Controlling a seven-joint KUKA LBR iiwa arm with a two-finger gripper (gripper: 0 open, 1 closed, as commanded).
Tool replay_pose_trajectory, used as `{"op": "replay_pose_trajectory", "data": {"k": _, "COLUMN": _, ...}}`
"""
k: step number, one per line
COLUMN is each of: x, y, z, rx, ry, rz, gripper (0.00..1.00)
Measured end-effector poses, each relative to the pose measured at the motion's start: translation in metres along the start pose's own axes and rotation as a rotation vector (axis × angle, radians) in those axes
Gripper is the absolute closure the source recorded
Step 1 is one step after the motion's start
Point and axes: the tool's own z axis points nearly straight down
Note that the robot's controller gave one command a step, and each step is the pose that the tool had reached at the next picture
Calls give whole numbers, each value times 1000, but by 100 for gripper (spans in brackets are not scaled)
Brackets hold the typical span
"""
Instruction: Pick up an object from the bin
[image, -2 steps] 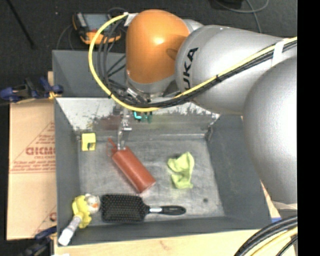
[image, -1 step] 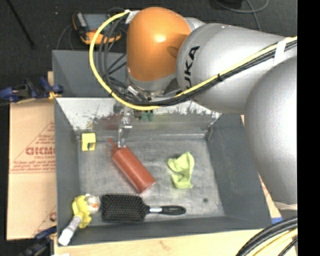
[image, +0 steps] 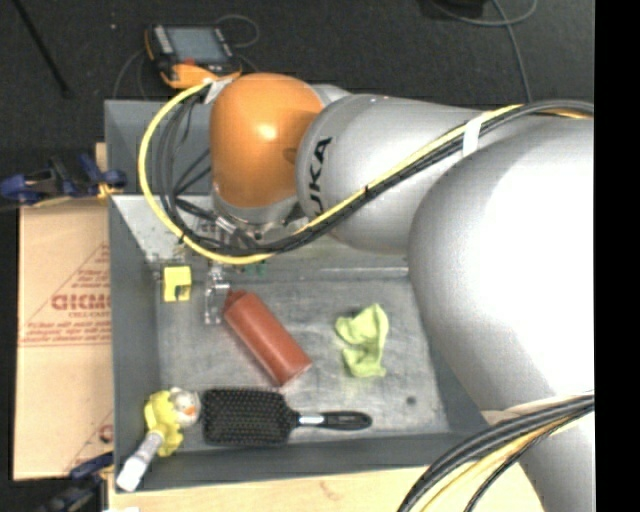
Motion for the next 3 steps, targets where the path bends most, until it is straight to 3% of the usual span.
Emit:
{"op": "replay_pose_trajectory", "data": {"k": 1, "x": 31, "y": -82, "z": 1, "rx": 1, "ry": 6, "rz": 288, "gripper": 0}}
{"op": "replay_pose_trajectory", "data": {"k": 2, "x": 16, "y": -49, "z": 16, "rx": 2, "ry": 3, "rz": 382, "gripper": 0}}
{"op": "replay_pose_trajectory", "data": {"k": 3, "x": 33, "y": -75, "z": 77, "rx": -1, "ry": 5, "rz": 551, "gripper": 0}}
